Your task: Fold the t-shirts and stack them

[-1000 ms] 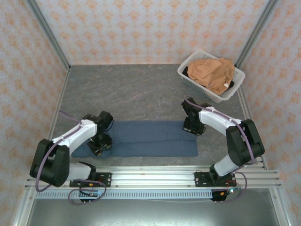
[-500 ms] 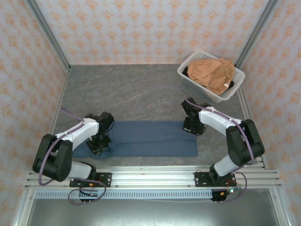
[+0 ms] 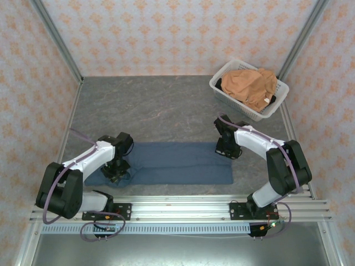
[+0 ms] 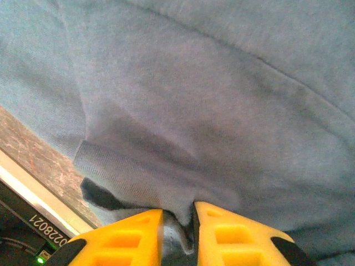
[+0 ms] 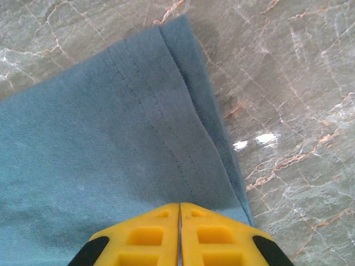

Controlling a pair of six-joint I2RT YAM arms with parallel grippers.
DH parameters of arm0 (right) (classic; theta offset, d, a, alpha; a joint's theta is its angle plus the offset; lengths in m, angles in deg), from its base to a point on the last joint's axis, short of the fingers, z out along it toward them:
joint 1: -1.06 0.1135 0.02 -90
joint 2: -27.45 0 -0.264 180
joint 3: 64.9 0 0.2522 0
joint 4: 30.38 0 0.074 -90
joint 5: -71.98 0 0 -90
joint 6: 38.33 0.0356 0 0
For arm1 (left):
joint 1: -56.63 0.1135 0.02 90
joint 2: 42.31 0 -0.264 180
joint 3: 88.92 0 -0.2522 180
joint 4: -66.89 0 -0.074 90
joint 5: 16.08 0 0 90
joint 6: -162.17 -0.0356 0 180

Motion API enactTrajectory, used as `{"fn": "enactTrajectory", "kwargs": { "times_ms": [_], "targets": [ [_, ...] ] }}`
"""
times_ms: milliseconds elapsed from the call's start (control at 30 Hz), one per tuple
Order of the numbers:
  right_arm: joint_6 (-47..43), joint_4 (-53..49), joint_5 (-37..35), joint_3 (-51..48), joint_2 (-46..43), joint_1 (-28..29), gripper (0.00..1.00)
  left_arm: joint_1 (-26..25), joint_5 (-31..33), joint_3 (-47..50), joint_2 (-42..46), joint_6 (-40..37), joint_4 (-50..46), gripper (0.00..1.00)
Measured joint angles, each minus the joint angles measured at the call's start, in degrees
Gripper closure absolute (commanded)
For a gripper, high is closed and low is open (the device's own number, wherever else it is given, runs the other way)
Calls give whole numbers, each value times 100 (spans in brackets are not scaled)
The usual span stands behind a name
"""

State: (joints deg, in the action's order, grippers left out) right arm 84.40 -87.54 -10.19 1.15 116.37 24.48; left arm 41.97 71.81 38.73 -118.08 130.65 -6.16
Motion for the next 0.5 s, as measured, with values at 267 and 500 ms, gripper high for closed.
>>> {"fn": "enactTrajectory", "kwargs": {
  "times_ms": [267, 500],
  "targets": [
    [-2, 24, 17, 0, 39, 0, 92, 0, -39, 20, -2, 15, 26, 88],
    [0, 39, 17, 2, 39, 0, 92, 0, 9, 0, -87, 13, 31, 100]
  ]
}}
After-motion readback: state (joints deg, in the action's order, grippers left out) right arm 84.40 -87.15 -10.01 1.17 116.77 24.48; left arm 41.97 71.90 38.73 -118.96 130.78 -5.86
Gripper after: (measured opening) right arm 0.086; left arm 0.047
